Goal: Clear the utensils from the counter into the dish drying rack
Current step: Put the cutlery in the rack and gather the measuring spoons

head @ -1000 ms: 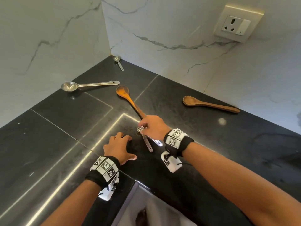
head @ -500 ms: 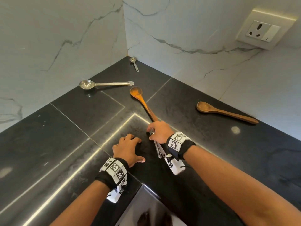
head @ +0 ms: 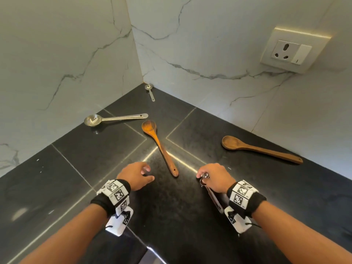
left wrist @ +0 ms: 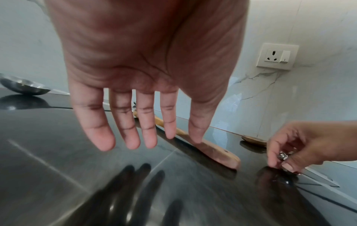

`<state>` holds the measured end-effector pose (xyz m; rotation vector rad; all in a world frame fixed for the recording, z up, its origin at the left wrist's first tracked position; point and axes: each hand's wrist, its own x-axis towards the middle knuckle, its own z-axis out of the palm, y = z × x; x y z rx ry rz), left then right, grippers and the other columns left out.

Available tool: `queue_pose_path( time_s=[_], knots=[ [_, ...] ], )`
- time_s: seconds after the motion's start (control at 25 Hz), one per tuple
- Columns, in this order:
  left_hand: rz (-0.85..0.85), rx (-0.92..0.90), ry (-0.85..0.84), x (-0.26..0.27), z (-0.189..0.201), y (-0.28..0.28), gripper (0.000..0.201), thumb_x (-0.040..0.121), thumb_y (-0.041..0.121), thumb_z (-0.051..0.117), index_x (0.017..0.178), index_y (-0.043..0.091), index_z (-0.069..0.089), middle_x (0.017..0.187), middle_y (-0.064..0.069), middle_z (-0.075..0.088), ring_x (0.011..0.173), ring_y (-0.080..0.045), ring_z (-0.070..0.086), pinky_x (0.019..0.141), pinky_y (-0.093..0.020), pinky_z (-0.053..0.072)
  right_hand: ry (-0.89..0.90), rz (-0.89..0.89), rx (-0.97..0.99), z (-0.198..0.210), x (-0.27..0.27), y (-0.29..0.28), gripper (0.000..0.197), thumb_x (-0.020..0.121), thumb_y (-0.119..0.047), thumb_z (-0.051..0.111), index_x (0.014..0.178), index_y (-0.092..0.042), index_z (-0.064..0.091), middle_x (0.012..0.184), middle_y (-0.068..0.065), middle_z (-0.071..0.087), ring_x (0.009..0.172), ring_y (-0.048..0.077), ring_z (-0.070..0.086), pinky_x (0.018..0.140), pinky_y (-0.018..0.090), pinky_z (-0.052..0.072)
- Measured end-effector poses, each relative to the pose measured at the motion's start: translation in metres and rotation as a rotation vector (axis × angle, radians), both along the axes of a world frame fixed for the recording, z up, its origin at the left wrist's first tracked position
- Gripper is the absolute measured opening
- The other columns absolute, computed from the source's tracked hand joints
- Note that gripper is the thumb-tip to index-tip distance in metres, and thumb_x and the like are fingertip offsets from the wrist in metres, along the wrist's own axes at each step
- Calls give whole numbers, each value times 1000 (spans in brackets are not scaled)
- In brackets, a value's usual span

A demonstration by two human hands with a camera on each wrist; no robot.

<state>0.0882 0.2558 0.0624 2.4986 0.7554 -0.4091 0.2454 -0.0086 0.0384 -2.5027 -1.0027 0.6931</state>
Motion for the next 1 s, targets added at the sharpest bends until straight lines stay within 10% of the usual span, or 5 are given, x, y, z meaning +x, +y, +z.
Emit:
queue_pose_path(
  time_s=[0.32, 0.52, 1.0],
  knots=[
    [-32, 42, -136, 152, 13, 75, 28, 81, 32, 69, 105, 17, 70, 111, -8, 70, 107, -27, 64, 93, -33, 47, 67, -216, 155, 6, 85, 27, 30, 88, 2, 52, 89, -13, 79, 75, -14, 63, 73, 2, 59, 78, 18, 40],
    [-98, 119, -126, 241, -6, 123, 55, 87, 36, 66, 134, 10, 55, 138, -12, 55, 126, -31, 52, 104, -38, 40, 189, -304, 160, -3, 97, 51, 31, 85, 0, 46, 81, -20, 70, 87, -4, 69, 86, 18, 65, 78, 27, 47],
    [-199, 241, 28, 330, -41, 190, 56, 86, 38, 66, 129, 5, 51, 129, -19, 58, 112, -36, 58, 96, -46, 47, 51, -205, -114, 2, 82, 69, 20, 94, -11, 39, 97, -16, 58, 105, 9, 50, 90, 29, 54, 79, 42, 46]
  ],
)
